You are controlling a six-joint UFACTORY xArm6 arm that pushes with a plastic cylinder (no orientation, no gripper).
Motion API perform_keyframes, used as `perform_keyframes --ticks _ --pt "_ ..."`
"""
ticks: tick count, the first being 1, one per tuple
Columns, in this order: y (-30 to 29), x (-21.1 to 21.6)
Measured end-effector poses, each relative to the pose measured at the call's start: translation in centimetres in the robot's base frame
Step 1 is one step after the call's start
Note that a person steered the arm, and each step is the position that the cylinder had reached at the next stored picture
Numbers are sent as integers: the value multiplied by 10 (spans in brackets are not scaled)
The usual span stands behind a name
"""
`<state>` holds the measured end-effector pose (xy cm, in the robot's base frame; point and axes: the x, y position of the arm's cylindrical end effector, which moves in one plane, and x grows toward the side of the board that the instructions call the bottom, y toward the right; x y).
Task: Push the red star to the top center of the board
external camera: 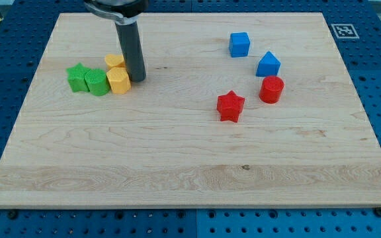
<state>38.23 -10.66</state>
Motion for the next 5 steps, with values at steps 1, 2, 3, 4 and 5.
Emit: perform_keyframes --ticks 1,2,3,4,5 --pt "-7 -7" --pt "-9 -8" --pt "27 -8" --pt "84 11" --pt "131 47"
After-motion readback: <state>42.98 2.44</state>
